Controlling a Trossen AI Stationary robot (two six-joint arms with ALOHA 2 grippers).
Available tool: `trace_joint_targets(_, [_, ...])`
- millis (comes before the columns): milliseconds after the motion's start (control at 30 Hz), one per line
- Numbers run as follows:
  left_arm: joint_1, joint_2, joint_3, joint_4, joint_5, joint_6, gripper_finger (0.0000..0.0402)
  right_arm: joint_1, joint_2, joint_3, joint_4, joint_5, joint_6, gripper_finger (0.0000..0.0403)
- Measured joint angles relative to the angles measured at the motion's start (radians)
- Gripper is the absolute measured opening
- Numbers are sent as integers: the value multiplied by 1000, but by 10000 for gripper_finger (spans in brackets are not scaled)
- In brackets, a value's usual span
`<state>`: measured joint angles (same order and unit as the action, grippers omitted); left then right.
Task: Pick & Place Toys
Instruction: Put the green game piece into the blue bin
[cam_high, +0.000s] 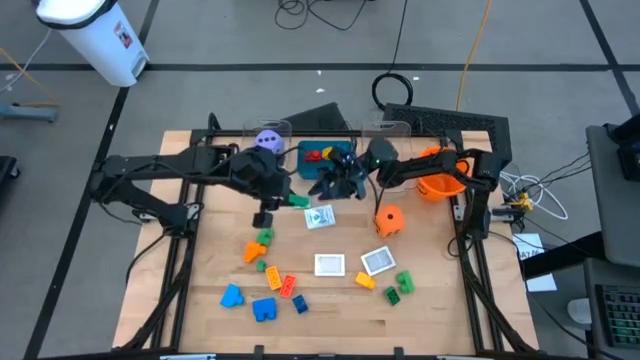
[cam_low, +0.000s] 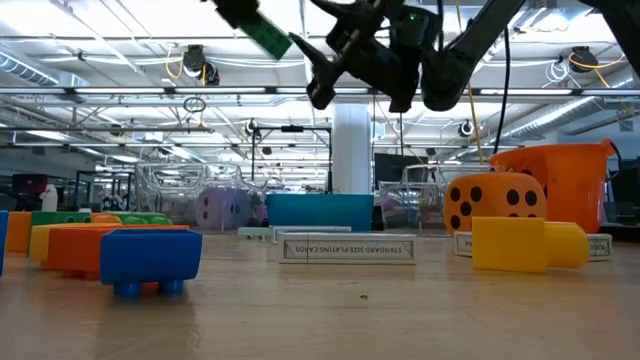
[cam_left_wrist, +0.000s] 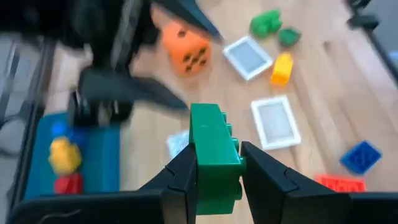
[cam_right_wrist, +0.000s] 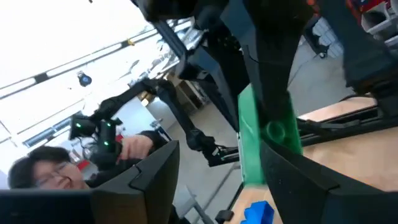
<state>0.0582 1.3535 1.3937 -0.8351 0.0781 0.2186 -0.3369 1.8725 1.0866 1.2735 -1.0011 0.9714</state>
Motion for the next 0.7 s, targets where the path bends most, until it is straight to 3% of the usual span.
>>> trace_joint_targets(233, [112,6,-6,-32,-2,17,95,-52,-1,-5,-5,-10,-3,214])
trace_joint_targets(467, [305,40,-37,8,76,62,95,10,-1,-107,-20,118,-171,205])
trace_joint_targets(700, [424,121,-69,183,192,51,95,115,-1,-268,-20,349,-396,200])
